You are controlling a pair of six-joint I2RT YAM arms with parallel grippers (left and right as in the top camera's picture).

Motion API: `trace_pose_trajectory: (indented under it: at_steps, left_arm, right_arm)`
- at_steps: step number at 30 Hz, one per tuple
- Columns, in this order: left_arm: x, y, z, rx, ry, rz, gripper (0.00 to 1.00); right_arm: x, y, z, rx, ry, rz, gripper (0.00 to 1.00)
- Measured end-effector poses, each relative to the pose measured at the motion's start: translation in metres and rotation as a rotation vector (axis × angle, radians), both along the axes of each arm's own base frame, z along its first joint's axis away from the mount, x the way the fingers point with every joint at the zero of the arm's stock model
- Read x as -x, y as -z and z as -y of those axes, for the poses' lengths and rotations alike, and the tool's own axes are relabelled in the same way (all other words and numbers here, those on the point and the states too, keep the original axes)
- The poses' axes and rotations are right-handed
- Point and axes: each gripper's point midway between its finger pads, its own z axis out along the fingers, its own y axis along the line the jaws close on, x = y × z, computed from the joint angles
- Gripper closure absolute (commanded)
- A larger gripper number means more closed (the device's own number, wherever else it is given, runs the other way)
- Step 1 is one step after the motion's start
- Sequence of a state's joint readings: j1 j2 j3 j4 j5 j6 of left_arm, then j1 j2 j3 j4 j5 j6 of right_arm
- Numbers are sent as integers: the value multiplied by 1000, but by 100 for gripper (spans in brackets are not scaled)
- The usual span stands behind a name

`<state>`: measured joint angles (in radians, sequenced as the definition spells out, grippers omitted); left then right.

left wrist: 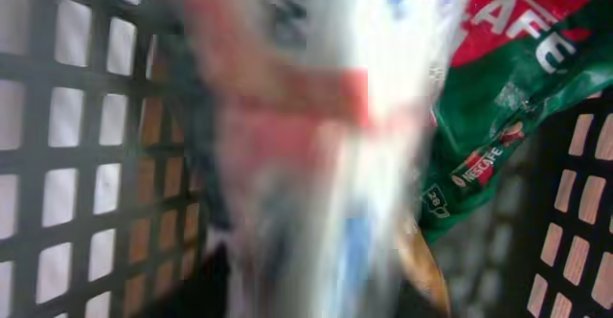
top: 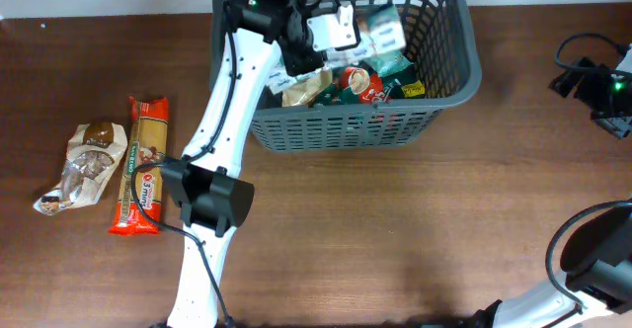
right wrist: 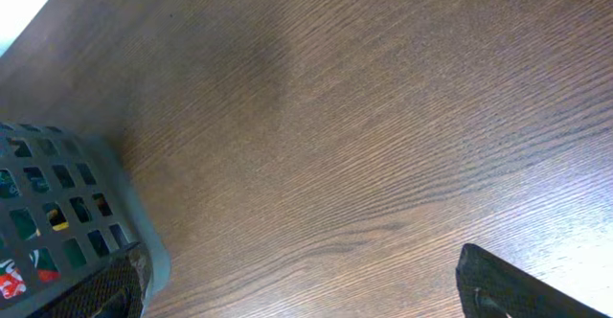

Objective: Pack container
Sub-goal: 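Lift the tissue packs into the basket and open the left gripper, then move the left gripper to the red spaghetti pack and grasp it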

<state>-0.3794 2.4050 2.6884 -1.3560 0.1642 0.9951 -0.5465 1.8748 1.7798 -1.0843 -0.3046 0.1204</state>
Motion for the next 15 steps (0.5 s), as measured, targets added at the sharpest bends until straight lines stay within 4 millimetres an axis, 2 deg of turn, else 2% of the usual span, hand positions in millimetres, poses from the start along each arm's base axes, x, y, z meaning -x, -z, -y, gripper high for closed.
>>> trace_pose_trajectory:
  at_steps: [4,7,9,11,13,15]
  left_arm:
    - [-3,-17,-6,3,-56,40,1]
    - [-1,-47,-19,0,-114,100,1]
    - [4,-81,-33,20,-161,160,1]
    - [14,-123,-58,50,-219,230,1]
    - [28,-166,-92,82,-295,303,1]
    - [48,-212,-138,115,-400,392,3]
  right_arm:
    - [0,0,0,0,0,0,1]
    - [0,0,0,0,0,0,1]
    - [0,0,0,0,0,0,1]
    - [0,0,0,0,0,0,1]
    - [0,0,0,0,0,0,1]
    - [0,0,0,0,0,0,1]
